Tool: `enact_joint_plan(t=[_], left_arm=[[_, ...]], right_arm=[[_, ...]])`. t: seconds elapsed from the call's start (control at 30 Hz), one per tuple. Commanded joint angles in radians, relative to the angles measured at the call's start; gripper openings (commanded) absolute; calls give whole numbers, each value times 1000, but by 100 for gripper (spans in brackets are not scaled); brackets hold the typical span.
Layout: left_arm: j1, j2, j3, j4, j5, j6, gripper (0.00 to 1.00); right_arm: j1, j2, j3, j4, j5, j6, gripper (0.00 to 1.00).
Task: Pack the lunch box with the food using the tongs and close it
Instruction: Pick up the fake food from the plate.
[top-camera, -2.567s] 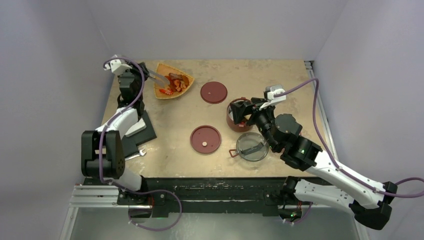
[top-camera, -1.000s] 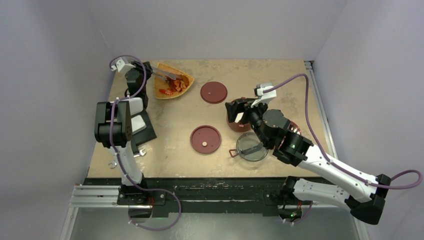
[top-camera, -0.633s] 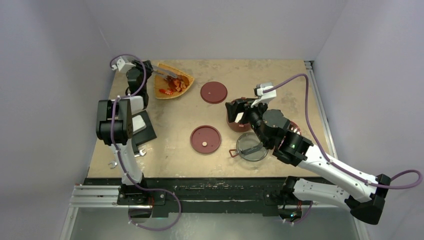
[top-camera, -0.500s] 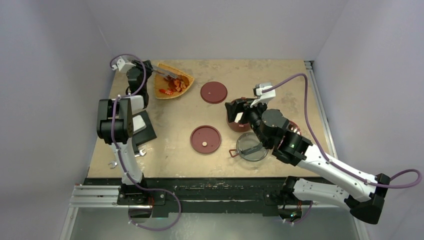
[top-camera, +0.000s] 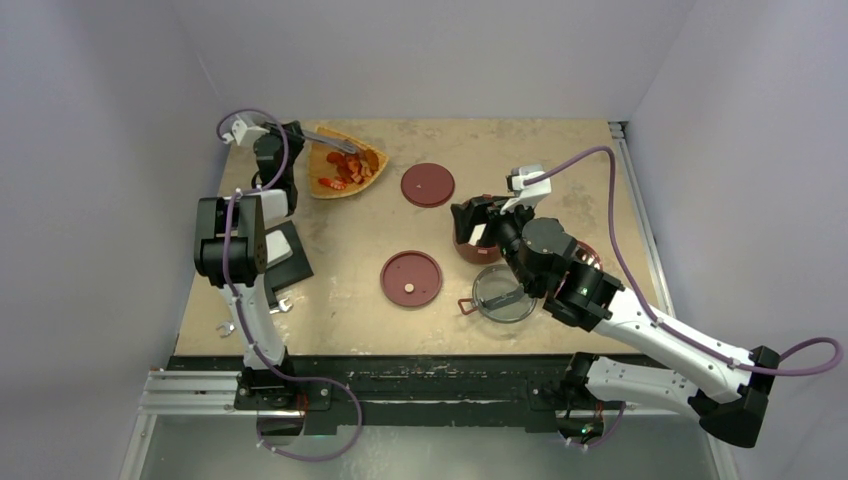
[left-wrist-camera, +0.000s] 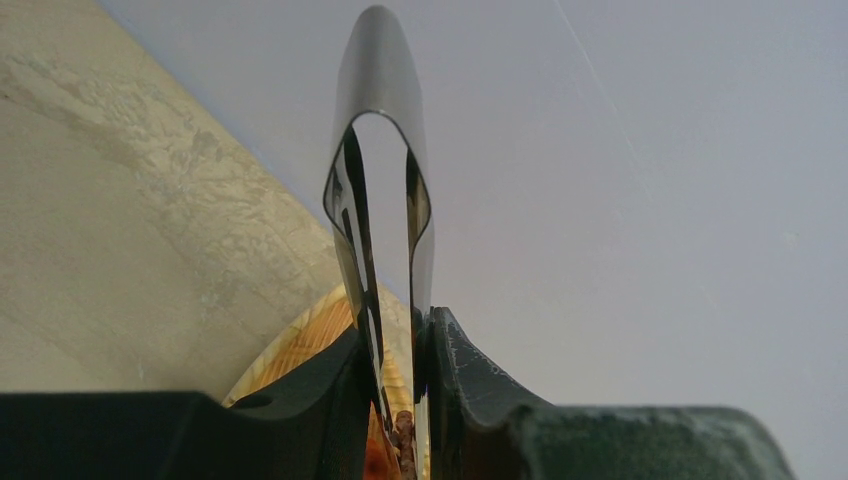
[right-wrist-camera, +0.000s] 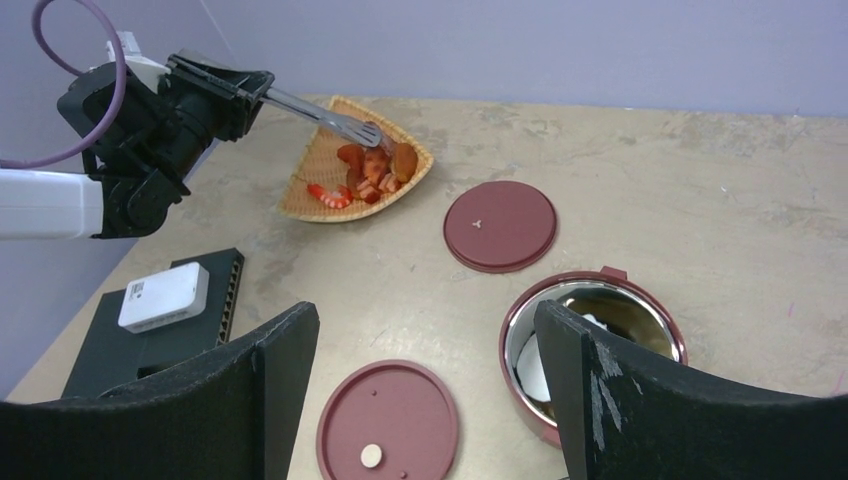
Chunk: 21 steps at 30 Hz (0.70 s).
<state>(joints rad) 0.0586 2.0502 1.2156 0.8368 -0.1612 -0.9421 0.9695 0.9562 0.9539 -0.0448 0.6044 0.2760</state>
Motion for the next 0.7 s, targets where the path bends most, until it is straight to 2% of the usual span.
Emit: enact_joint_plan(t=[0.0, 0.1, 0.47, 0.57, 0.67], left_arm=[[3, -60, -13, 20, -37, -66, 5], [4, -111, -38, 18, -52, -58, 0], [5, -377, -150, -49, 10, 52, 0], [4, -469, -193, -74, 40, 44, 0], [-6, -565, -227, -111, 94, 22, 0]], right_arm=[[1, -13, 39, 28, 29, 4, 82], [1, -18, 35, 32, 31, 6, 82], [-16, -66, 25, 63, 88, -58, 81], [-54, -78, 17, 60, 73, -72, 82], [-169, -82, 10, 35, -14, -61, 82]])
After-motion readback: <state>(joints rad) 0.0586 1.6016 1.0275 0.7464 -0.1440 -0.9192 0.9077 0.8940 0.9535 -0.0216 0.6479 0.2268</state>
